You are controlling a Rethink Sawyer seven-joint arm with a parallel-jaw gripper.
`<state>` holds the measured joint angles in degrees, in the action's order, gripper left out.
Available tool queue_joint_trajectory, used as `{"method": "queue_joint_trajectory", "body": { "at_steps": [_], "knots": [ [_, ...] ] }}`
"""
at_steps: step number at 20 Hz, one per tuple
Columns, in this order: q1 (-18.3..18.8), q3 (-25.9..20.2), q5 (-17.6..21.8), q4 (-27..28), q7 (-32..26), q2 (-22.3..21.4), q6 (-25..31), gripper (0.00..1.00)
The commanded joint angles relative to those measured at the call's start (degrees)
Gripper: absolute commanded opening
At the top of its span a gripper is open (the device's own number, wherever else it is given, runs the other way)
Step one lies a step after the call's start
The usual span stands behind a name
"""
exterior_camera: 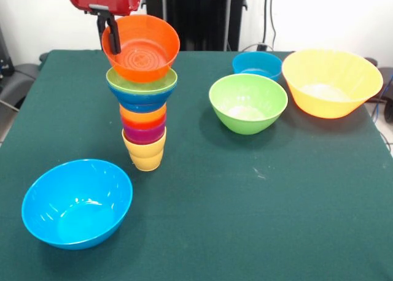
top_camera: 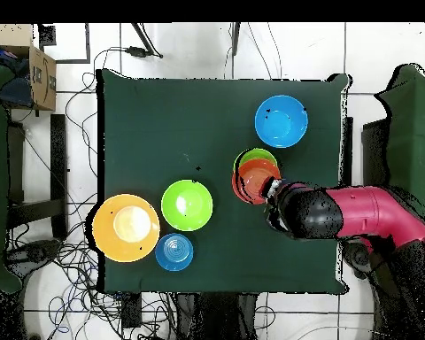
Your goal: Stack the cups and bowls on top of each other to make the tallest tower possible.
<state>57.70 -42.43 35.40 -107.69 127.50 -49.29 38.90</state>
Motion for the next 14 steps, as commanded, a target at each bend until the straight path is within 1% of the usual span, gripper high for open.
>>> {"method": "queue_joint_trajectory", "body": {
  "at_steps": [1,5,14],
  "knots": [
    [-0.95,-1.70,1.09,-1.06,-12.44,-0.92,3.85,0.00],
    [-2.72,-1.76,2.16,-0.62,-10.05,-0.25,1.14,0.00],
    [-4.76,-2.45,2.27,3.20,-9.85,0.79,0.78,0.00]
  ]
}}
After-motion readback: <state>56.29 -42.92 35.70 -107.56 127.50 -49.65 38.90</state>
